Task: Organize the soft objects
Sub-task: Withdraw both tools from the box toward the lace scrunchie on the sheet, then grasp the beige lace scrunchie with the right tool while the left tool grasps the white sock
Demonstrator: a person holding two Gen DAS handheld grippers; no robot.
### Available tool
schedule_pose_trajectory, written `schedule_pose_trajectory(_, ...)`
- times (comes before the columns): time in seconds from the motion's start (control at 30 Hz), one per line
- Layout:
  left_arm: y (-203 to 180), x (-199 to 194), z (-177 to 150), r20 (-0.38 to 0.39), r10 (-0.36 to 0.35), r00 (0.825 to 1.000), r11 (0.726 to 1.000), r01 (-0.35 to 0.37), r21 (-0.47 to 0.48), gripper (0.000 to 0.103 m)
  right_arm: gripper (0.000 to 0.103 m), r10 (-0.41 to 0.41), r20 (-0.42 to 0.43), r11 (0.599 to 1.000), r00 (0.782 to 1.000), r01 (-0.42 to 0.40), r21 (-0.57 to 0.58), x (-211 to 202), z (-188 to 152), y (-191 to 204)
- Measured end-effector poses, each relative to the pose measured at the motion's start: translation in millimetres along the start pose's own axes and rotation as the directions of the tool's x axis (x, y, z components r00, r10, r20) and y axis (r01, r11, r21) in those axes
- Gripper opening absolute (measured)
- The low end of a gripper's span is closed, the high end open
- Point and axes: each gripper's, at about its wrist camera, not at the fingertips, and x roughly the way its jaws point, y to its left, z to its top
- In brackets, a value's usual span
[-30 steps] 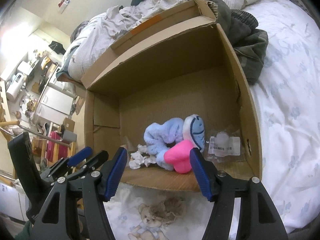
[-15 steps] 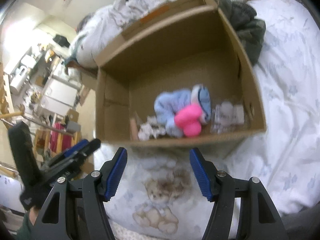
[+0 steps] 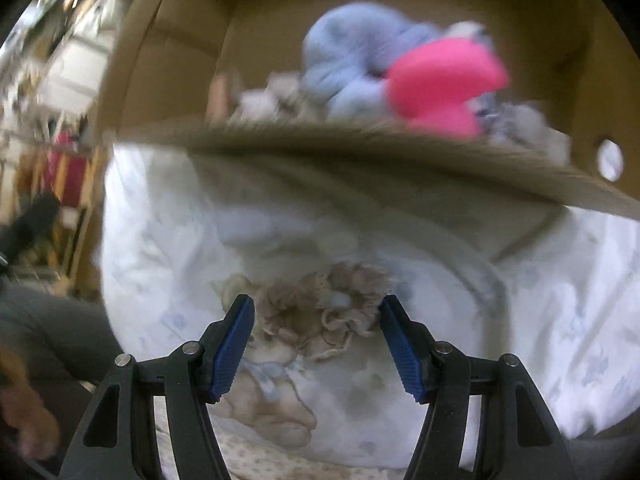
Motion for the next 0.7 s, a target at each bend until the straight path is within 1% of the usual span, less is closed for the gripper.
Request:
schedule_pose_trajectory(0.1,2.5,3.6,0.7,-0.011,-0.006,1.0,1.0,0.006,-0.016,0.056,0.067,-0.06,0.013,0.992,0.998,0.061,-0.11,3.5,-3.7,22.2)
schedule_pose_trajectory(0.17,2.3,5.0,1.1,-0.015,-0.009,1.0,1.0,0.008,-0.018,0.056,0.034,-0.082,0.022,0.984,0.996,0.084,-0.159,4.7,-5.9,31.4)
schedule_pose_trajectory(0.23,0.6,7.0,0.8,-0.017,-0.006,1.0,1.0,0.006,-0.014,0.056,0.027,-0.081,0.026,0.982,0.996,0.084,-0.168,4.1,-7.7,32.9)
schedule_pose_trajectory(0.27,-0.3,8.2,0.5,-0.019,-0.003,1.0,1.0,0.003,-0.009,0.056,0.015,-0.072,0.024,0.983,0.997,0.075,-0.169,3.0,-8.6,32.4)
schedule_pose_trajectory(0.37,-1.4,11.7,-1.4,-0.026,0.002,1.0,1.0,-0.002,-0.002,0.056,0.012,-0.035,0.032,0.987,0.999,0.039,-0.154,-6.6,-11.4,28.9)
schedule_pose_trajectory(0.53,-4.1,23.5,-3.1,-0.057,-0.008,0.998,1.0,0.007,-0.008,0.056,0.012,0.029,0.093,0.991,0.995,-0.017,-0.132,-38.9,-21.3,18.9)
schedule_pose_trajectory(0.63,-10.4,34.2,-4.1,-0.084,-0.021,0.996,1.0,0.021,-0.004,0.056,0.012,0.044,0.132,0.995,0.99,-0.032,-0.09,-59.0,-31.7,3.4)
schedule_pose_trajectory(0.7,-17.4,41.4,-4.7,-0.106,-0.04,0.994,0.999,0.04,-0.001,0.056,0.012,0.043,0.177,0.998,0.983,-0.034,-0.057,-75.8,-28.7,-9.9)
